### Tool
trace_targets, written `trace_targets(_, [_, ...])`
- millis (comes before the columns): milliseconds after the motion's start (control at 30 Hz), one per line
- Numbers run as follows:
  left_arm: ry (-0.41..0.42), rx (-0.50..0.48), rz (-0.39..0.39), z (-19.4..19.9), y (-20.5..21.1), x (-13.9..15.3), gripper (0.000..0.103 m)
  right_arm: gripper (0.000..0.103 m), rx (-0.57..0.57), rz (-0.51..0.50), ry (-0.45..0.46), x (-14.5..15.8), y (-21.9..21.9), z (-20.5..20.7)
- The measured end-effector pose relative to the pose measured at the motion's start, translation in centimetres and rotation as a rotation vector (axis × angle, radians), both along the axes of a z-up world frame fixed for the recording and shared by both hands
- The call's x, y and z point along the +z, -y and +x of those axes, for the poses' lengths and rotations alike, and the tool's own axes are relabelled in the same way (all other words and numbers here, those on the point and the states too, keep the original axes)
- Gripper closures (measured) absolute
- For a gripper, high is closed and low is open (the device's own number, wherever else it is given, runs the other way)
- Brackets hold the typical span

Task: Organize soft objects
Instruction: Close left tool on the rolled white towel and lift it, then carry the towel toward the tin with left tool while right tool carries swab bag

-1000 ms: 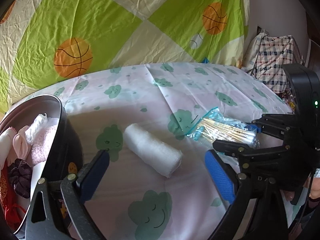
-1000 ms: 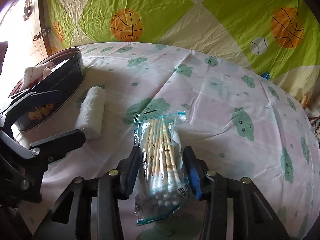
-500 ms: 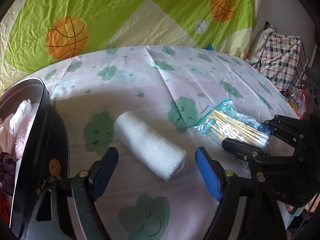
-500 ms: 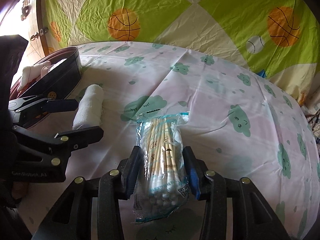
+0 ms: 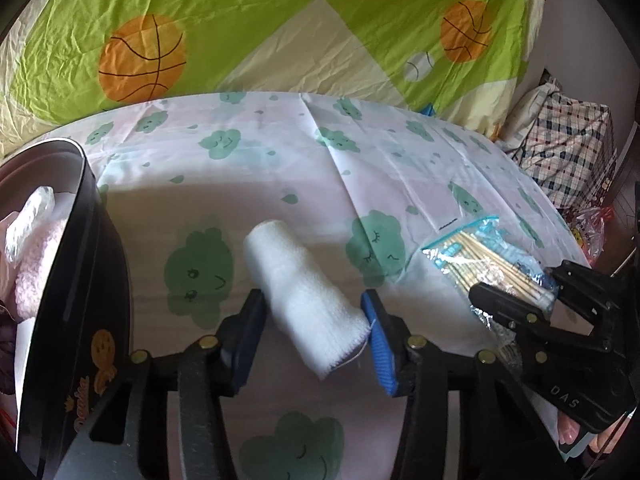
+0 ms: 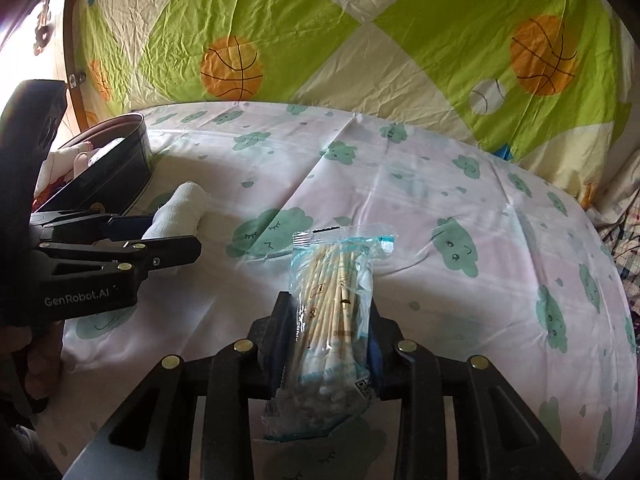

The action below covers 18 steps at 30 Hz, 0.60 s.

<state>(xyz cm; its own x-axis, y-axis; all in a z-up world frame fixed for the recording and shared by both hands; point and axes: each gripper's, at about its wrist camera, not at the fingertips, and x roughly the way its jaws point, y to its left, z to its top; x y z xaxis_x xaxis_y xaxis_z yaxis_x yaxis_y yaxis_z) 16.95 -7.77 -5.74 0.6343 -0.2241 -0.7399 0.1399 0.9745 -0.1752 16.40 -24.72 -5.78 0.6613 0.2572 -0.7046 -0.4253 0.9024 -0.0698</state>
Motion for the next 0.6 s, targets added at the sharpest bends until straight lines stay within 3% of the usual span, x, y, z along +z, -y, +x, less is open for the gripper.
trace_targets(100, [0.043,0.001,0.01,-0.6,0.1,0.5,0.066,0.069,-0.015,-0.006,0.048,0.5,0.1,-0.5])
trace_targets(400, [0.127,-0.008,0.036,-1.6,0.4,1.6,0.066,0.069,-0.077,0.02,0.156,1.9,1.1,-1.8])
trace_targets(600, [0.198,0.009,0.018,-2.7,0.0,2.4,0.066,0.069,-0.131,0.088,0.242,3.0,2.6,-3.0])
